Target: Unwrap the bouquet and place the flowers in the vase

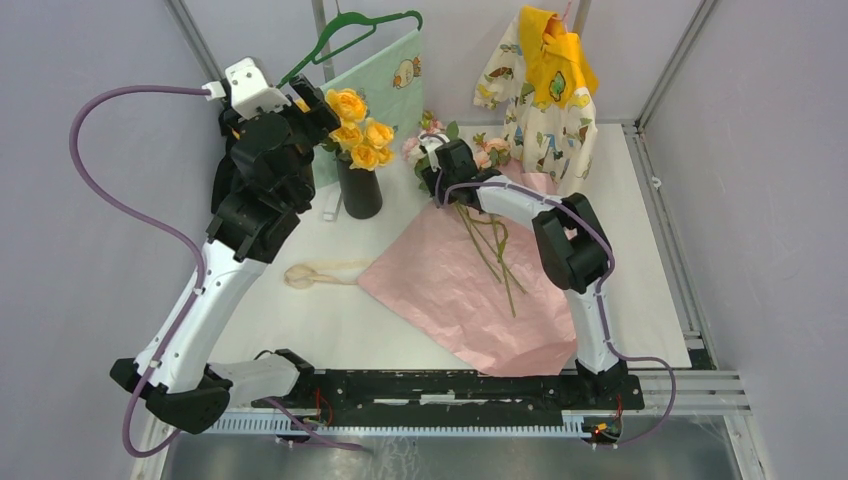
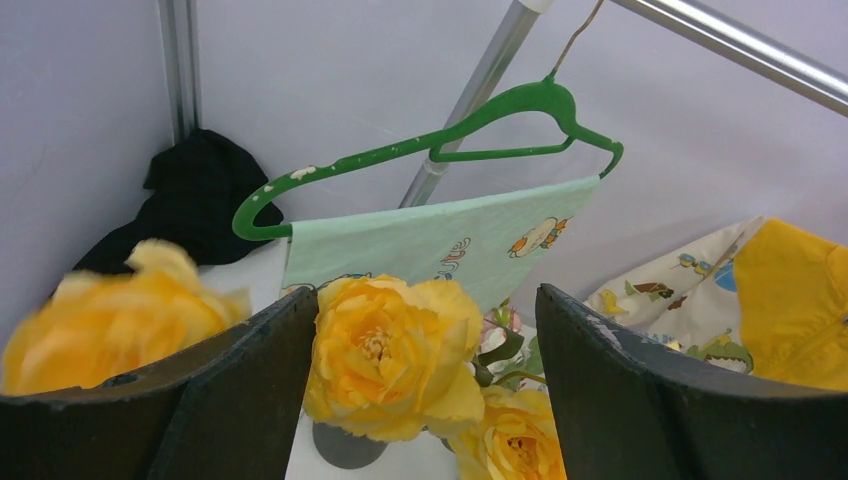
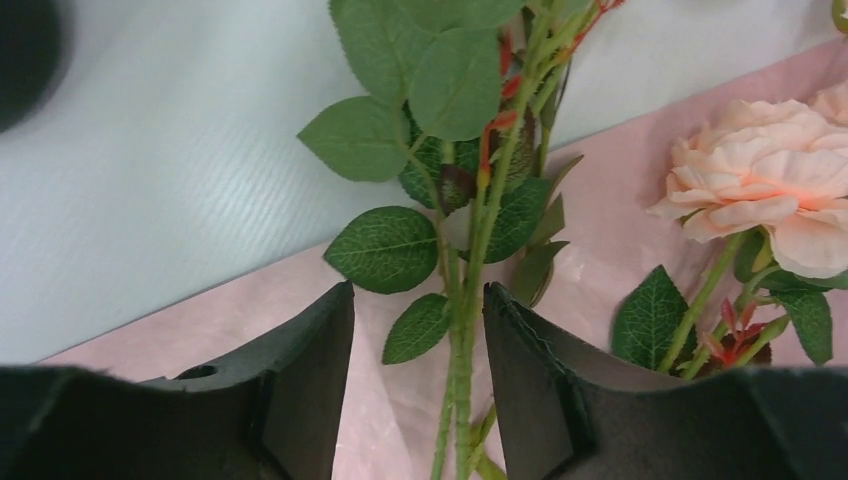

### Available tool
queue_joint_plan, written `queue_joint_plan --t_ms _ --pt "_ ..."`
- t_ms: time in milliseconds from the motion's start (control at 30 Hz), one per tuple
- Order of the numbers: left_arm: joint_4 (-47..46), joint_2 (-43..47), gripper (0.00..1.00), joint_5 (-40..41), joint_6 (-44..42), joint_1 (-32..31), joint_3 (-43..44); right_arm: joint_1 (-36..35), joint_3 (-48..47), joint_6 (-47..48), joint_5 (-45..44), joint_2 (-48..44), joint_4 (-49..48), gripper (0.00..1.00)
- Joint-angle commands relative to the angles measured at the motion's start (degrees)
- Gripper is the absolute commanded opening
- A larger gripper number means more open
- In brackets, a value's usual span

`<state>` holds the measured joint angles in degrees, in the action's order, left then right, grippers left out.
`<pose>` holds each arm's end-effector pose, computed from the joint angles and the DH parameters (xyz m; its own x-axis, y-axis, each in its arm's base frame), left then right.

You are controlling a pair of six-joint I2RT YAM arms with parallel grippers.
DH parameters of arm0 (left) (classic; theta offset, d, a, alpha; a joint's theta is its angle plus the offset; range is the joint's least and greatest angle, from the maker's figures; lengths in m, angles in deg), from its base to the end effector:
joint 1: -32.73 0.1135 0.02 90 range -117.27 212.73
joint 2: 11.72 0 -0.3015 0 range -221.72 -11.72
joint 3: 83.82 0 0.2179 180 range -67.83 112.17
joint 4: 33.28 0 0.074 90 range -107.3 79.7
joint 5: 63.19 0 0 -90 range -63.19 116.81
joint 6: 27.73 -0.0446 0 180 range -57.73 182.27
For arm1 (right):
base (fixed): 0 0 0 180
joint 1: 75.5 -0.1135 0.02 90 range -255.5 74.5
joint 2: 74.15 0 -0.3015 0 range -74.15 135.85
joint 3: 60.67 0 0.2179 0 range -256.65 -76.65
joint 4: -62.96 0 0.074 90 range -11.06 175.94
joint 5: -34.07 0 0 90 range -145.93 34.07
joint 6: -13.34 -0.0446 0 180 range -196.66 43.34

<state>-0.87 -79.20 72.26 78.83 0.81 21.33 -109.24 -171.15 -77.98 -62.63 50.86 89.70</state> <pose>0.1712 -0.0692 0.5348 0.1405 -0.3231 -0.9359 -0.1996 0.9166 -0.3464 0.4127 0.2694 0.2277 -0.5594 -0.3461 -0.7532 -0.4659 0.8828 -0.0596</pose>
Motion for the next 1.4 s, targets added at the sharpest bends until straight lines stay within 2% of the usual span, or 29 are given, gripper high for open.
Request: queue_joint_plan --t_ms 0,167,467,533,600,733,1267,1367 --pt "-0.48 0.64 0.85 2.96 1.16 -0.07 -0.1 1.0 -4.47 0.87 -2.73 0.94 0.64 0.54" --pt "-0.3 2.36 0.85 1.06 2.49 -0.1 -0.15 1.66 -8.19 2.44 -2.64 3.84 2.62 0.41" --pt "1.06 5.25 0.85 0.86 4.25 -0.05 -1.91 2.49 -12.71 2.21 -0.4 7.62 4.26 0.36" --pt "1.58 5.86 0.85 0.94 4.64 -0.04 -2.1 2.47 -14.11 2.07 -0.17 8.44 5.21 0.26" --pt "2.0 6.54 0.85 1.19 4.88 -0.07 -2.28 2.55 -14.51 1.92 -0.16 8.47 5.48 0.11" --pt "2.03 7.26 0.85 2.09 4.9 -0.07 -2.74 2.61 -12.77 1.52 1.06 5.65 3.88 0.0" --pt "1.53 5.77 0.86 5.03 4.35 -0.12 -2.9 2.63 -3.92 -2.76 11.61 -14.92 -2.52 0.0" --pt "1.52 5.87 0.86 5.43 4.43 -0.01 -2.92 2.63 0.16 -4.3 15.45 -19.98 -7.82 0.0"
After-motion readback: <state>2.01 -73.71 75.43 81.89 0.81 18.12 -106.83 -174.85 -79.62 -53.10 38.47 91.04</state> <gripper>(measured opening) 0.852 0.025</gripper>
